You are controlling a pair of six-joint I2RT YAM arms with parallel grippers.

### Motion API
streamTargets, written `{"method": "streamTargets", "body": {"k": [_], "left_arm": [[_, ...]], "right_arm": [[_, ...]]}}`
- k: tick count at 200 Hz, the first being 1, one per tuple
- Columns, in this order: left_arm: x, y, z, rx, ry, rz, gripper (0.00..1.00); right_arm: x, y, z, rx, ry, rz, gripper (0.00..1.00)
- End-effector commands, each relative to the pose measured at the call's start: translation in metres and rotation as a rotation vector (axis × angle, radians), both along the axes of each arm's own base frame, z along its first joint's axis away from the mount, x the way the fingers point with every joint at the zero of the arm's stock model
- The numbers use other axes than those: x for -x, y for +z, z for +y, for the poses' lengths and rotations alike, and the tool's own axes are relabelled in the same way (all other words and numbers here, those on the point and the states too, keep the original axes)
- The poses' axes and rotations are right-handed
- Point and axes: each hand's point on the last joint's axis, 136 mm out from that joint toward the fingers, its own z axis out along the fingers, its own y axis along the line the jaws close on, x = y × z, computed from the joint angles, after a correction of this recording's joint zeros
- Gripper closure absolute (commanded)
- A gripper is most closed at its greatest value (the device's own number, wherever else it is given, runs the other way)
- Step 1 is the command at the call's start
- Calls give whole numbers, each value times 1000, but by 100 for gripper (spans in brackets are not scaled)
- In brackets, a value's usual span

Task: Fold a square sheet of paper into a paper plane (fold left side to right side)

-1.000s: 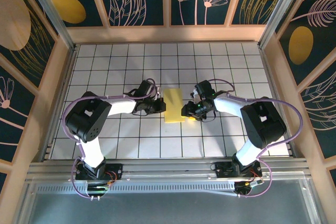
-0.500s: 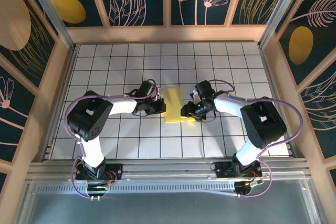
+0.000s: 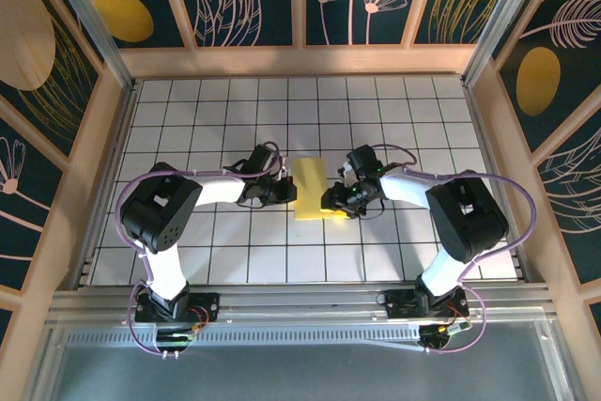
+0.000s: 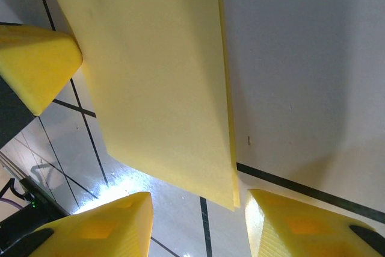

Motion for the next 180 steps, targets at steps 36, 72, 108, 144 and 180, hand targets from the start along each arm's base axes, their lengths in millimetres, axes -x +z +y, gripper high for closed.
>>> {"method": "streamTargets", "body": {"k": [36,72,108,144,180], "left_arm": [[9,-16,10,-68,1,45,100],[9,-16,10,-68,2,43,100],[10,-17,10,-68,1,46,100],[11,-17,10,-71,0,47,100],[11,-17,10,-71,0,45,100]], "right_arm": [[7,-9,6,-10,11,33,55],[8,-10,9,-15,15,38,55],[6,-5,15,-47,19,29,56],[2,-1,18,-53,21,14,56],[0,3,16,-45,21,-1,56]]}}
